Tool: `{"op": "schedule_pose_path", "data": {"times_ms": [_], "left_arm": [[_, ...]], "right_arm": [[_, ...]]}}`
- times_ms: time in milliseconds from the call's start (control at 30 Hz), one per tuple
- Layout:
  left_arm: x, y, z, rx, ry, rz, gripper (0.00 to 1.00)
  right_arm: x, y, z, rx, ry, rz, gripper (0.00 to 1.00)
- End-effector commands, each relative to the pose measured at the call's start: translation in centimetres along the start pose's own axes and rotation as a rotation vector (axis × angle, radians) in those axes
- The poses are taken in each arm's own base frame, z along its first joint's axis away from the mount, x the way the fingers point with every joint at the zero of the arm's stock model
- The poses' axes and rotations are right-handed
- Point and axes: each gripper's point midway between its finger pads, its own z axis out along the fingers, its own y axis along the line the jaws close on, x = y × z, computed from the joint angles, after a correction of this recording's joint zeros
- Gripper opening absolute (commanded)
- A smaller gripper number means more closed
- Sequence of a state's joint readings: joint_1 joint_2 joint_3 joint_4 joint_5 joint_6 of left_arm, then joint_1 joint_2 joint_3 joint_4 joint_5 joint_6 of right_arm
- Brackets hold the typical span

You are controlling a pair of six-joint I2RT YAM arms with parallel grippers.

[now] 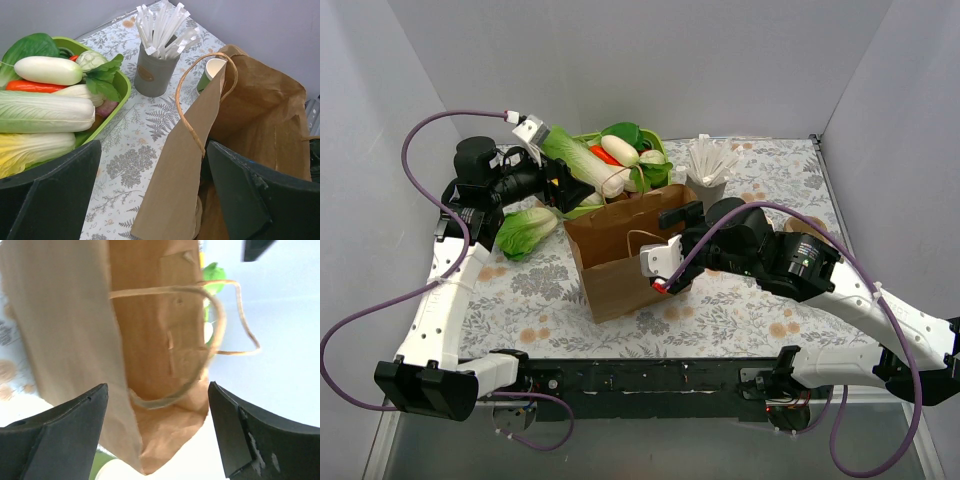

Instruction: Pack the takeout coffee

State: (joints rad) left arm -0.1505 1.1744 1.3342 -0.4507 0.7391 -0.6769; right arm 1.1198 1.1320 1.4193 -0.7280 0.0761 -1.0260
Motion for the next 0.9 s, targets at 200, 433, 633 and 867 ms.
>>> {"op": "schedule_pose_path", "data": {"times_ms": [200,433,633,867], "left_arm": [[-2.2,-1.0,-2.2,-0.056,-0.027,0.053,0.91],[-1.2,-1.7,-2.7,-0.02,0.029,0.076,0.91],[-0.6,-1.8,-2.9,-0.016,0.071,0.083,0.92],[0.0,-1.4,-3.2,-0.031,0.12,0.091,0.91]], "right_arm": [[0.2,-13.7,-4.3,0.406,-0.107,0.344,0.9],[9.5,-16.2,-3.7,0.47,0.053,0.685,0.74],[18.9,-15.9,-2.6,0.454,0.167,1.021,0.53],[26.5,-13.6,0.8,0.398,0.266,1.248,0.5]]}}
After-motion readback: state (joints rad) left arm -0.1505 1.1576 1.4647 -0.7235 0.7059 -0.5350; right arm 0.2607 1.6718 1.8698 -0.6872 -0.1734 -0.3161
